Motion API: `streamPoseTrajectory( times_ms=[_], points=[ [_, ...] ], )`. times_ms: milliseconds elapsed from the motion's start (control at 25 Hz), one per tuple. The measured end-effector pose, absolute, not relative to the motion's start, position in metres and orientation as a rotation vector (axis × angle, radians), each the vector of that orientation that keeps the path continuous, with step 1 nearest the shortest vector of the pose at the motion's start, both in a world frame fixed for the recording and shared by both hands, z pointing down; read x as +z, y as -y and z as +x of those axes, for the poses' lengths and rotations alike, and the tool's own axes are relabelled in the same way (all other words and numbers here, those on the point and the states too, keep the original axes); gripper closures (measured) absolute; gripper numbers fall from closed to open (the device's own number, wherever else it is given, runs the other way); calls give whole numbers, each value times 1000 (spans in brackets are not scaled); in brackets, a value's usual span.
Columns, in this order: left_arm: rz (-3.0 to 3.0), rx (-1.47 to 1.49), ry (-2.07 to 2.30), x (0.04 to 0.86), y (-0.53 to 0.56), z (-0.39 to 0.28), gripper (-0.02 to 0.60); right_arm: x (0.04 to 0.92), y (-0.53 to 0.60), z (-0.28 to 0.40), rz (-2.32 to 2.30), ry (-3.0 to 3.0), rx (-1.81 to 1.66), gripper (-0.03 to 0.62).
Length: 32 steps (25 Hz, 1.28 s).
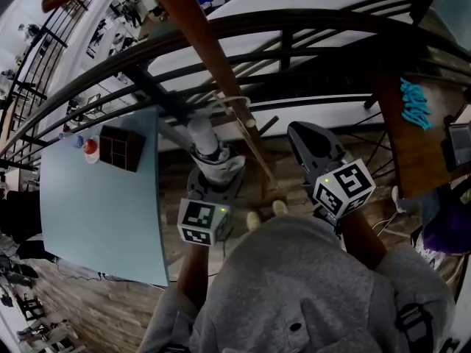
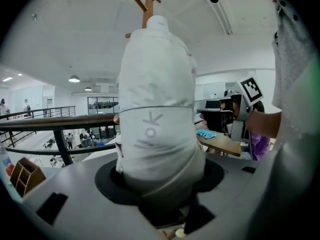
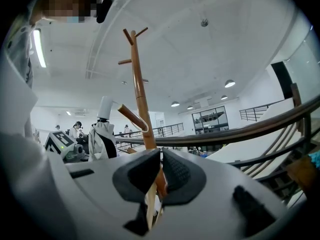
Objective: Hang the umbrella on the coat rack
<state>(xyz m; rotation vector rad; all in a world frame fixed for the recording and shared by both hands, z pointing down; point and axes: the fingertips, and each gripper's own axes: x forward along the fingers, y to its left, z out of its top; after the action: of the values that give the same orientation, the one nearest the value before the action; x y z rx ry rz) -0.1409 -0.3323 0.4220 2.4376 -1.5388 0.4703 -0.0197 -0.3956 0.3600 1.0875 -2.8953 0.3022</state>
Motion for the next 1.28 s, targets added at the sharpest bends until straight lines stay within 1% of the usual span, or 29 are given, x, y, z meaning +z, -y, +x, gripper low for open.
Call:
streamPoseTrajectory(
  times_ms=[320, 680, 1280],
  points=[
    [2393, 448, 1483, 456, 335, -141, 319, 362, 390, -22, 1114, 2864, 312, 563],
    [2338, 519, 1438, 512, 330, -147, 319, 372, 384, -27, 1119, 2827, 327, 563],
    [2275, 649, 1352, 595, 330, -138, 318, 384, 376, -13, 1171, 2765, 321, 563]
  ],
)
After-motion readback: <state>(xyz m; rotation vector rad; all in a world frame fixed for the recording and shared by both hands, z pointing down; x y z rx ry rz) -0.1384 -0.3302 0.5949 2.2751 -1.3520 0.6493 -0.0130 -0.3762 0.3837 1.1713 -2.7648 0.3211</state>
